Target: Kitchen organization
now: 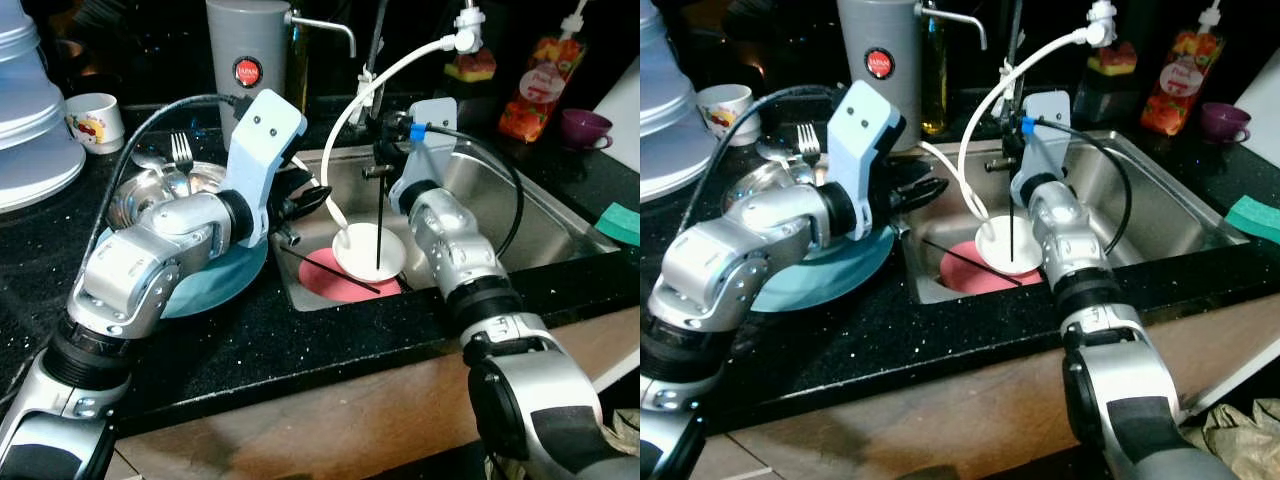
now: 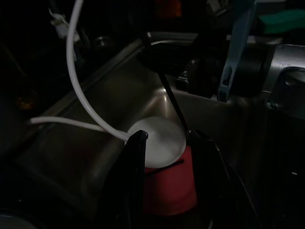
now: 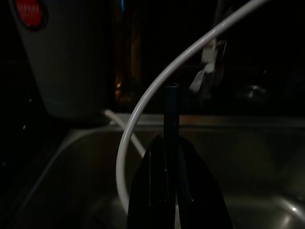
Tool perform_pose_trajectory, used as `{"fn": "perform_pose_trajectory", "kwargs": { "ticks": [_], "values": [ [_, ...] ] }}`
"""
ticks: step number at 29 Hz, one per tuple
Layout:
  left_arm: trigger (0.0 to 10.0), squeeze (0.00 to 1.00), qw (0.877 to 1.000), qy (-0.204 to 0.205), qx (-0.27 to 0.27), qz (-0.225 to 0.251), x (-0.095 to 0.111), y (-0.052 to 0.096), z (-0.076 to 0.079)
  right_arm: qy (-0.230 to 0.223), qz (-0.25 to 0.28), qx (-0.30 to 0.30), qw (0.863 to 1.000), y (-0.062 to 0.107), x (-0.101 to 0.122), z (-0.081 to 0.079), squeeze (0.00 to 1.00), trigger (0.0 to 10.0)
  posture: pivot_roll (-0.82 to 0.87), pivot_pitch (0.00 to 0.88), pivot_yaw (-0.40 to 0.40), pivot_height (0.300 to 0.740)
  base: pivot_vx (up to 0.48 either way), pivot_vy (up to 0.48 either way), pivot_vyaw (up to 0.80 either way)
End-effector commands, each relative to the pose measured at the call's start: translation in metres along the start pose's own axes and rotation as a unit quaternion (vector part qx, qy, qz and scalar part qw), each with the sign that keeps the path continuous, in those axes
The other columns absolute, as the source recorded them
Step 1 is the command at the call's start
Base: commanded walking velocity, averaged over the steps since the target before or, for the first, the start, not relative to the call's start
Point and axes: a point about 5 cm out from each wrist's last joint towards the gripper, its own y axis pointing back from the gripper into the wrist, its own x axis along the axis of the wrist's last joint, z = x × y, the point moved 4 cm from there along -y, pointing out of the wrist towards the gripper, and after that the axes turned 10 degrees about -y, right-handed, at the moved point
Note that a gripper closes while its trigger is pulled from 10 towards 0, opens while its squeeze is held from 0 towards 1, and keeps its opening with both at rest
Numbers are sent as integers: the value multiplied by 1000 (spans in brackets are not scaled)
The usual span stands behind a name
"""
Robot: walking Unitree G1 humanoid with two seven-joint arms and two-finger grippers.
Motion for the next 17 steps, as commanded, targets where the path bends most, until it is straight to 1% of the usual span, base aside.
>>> {"fn": "perform_pose_trajectory", "kwargs": {
  "ticks": [1,3,7,11,13,14,16,17],
  "values": [
    [10000,0,1000,-3,-14,-16,-5,-3,6,-3,-11,-5,1000,3,-10,3,0,0,52,88,-32,740,0,0,0],
    [10000,0,999,4,-32,-27,-10,-3,13,-6,-29,-7,1000,5,-25,1,0,0,59,95,-25,740,0,0,0],
    [10000,0,998,1,-46,-33,-13,-2,17,-7,-34,-7,999,6,-32,-2,0,0,59,95,-25,740,0,0,0],
    [10000,0,998,7,-56,-43,-17,-1,21,-10,-37,-6,999,7,-39,-4,0,0,62,99,-20,740,0,0,0],
    [10000,0,997,10,-60,-56,-23,2,24,-21,-39,-12,999,9,-44,-4,0,2000,62,99,-18,740,0,0,0],
    [10000,0,996,13,-58,-63,-27,3,25,-27,-41,-15,999,10,-47,-5,0,4471,62,99,-18,740,0,0,0],
    [10000,0,996,15,-57,-67,-29,4,25,-30,-42,-17,999,10,-48,-5,0,4471,63,97,-18,740,0,0,0],
    [10000,0,996,17,-57,-72,-31,5,26,-31,-44,-17,998,11,-50,-6,0,9725,63,97,-18,740,0,0,0]
  ]
}}
